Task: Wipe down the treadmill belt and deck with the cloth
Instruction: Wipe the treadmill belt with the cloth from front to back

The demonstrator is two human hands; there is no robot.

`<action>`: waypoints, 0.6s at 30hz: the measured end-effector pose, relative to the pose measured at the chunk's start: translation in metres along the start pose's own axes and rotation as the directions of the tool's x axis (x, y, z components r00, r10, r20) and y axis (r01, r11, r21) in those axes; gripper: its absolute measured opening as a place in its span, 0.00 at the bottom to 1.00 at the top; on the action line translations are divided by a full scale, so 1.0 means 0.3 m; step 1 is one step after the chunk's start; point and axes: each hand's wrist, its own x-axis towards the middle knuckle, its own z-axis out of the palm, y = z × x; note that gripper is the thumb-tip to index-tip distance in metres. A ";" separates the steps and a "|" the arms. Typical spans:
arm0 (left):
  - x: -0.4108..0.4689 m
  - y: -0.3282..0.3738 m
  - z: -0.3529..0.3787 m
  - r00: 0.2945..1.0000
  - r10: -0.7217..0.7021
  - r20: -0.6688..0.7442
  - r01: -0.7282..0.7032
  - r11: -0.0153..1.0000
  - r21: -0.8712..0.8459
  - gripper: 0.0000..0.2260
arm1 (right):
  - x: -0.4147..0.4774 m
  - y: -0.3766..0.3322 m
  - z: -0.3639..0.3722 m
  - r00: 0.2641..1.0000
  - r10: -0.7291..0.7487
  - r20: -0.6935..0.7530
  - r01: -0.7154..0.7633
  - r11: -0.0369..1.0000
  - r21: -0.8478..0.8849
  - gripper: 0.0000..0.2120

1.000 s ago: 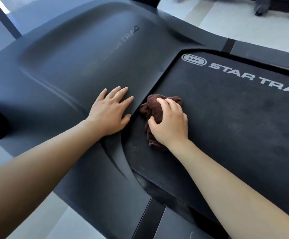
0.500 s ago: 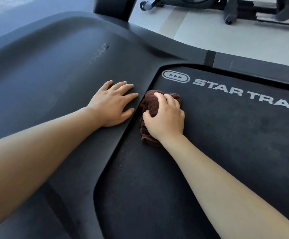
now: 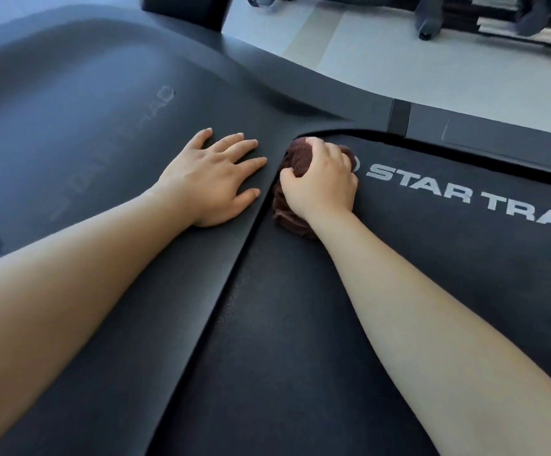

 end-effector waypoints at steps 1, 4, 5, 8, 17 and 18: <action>-0.002 0.001 0.000 1.000 -0.002 -0.005 0.002 1.000 0.004 0.27 | 0.033 0.002 -0.004 1.000 0.007 0.021 -0.006 1.000 -0.007 0.27; -0.001 0.008 -0.001 1.000 -0.003 -0.018 0.004 1.000 0.003 0.27 | 0.090 0.016 -0.022 0.997 0.000 0.081 0.001 1.000 -0.019 0.27; 0.000 0.008 -0.004 1.000 -0.002 -0.016 0.002 1.000 0.001 0.26 | 0.085 0.023 -0.029 0.995 -0.017 0.094 0.019 1.000 -0.024 0.27; -0.002 0.011 -0.010 1.000 -0.008 -0.016 0.008 1.000 -0.002 0.27 | 0.020 0.041 -0.053 0.991 -0.093 0.096 0.097 0.995 -0.038 0.27; -0.057 0.133 -0.018 0.991 -0.134 0.021 0.135 0.988 -0.074 0.26 | -0.290 0.164 -0.197 0.988 -0.126 0.088 0.129 0.991 -0.034 0.28; -0.072 0.181 -0.013 0.991 -0.137 0.011 0.137 0.982 -0.133 0.27 | -0.312 0.194 -0.218 0.991 -0.117 0.071 0.119 0.993 -0.026 0.28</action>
